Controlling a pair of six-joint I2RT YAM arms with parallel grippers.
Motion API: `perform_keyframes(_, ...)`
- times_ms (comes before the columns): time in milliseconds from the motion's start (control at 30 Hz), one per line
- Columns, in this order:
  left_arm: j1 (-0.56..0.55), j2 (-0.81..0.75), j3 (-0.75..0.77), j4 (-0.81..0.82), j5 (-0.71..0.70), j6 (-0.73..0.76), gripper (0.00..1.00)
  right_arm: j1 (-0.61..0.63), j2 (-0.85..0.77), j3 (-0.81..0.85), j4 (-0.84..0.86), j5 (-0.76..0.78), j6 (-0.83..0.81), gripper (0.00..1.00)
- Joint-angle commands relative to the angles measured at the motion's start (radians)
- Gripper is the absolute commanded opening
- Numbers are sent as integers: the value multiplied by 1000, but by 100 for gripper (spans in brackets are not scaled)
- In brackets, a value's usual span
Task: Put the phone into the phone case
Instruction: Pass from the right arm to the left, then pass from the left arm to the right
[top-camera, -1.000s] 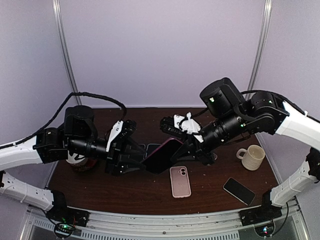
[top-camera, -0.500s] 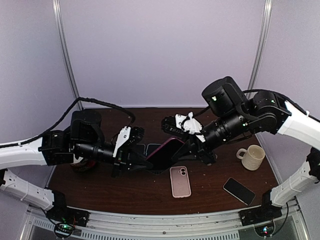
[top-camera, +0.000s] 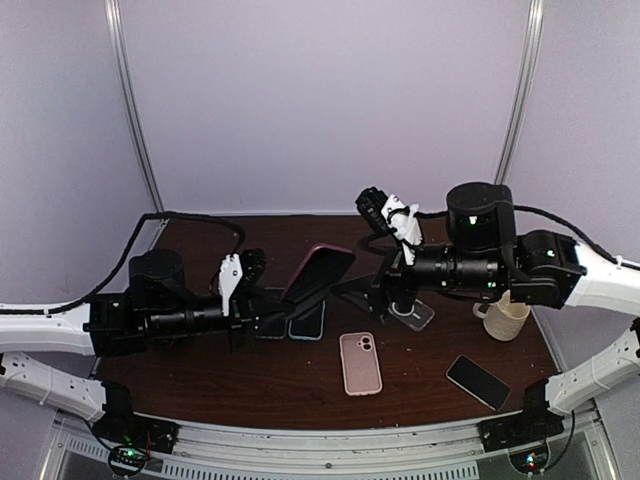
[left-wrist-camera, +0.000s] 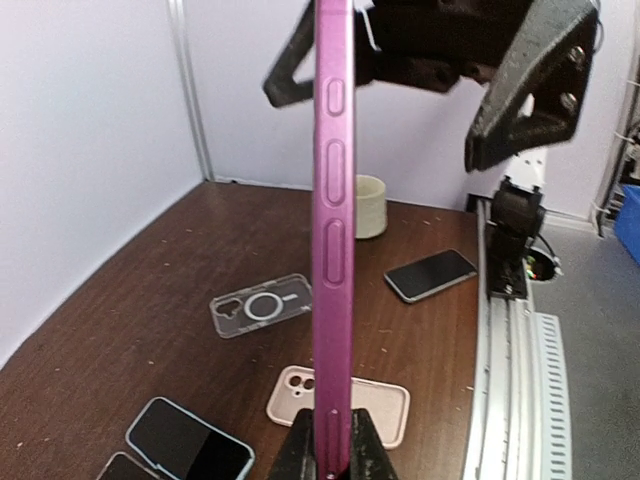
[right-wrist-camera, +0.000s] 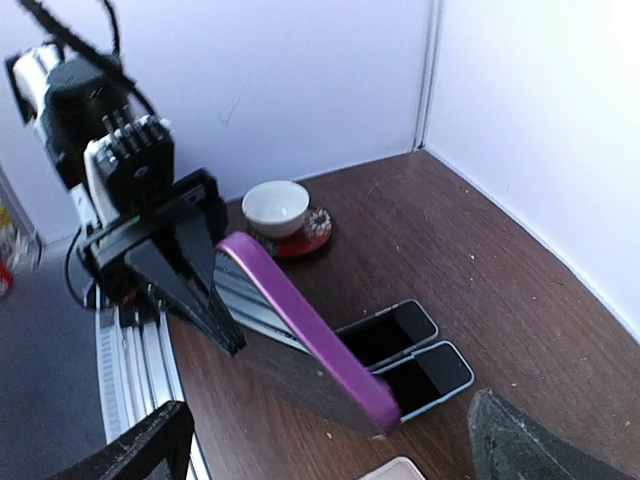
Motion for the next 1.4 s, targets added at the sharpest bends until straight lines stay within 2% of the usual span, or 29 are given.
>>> perform_keyframes(0, 1, -13, -33, 362, -234, -29, 0, 21, 40, -178, 610, 159, 330, 100)
perform_keyframes(67, 2, 11, -34, 382, -253, -31, 0, 51, 109, -172, 701, 192, 378, 99)
perform_keyframes(167, 2, 22, -54, 433, -252, -54, 0, 81, 175, -107, 700, 271, 391, 100)
perform_keyframes(300, 2, 27, -66, 457, -234, -65, 0, 92, 244, -92, 792, 315, 438, 99)
perform_keyframes(600, 1, 28, -66, 451, -218, -63, 0, 92, 299, -48, 746, 535, 457, 98)
perform_keyframes(667, 1, 29, -65, 451, -218, -62, 0, 93, 309, -33, 729, 549, 449, 93)
perform_keyframes(1067, 1, 44, -59, 408, -223, -66, 0, 92, 321, -5, 650, 564, 412, 49)
perform_keyframes(1100, 2, 44, -57, 392, -228, -67, 6, 93, 314, -6, 639, 570, 406, 47)
perform_keyframes(1233, 1, 42, -36, 274, -259, -85, 52, 90, 280, -23, 575, 594, 386, 40)
perform_keyframes(1267, 2, 43, -29, 232, -274, -99, 60, 88, 268, -31, 552, 600, 383, 39)
perform_keyframes(1367, 4, 53, 0, 69, -338, -144, 71, 76, 238, -53, 446, 609, 406, 34)
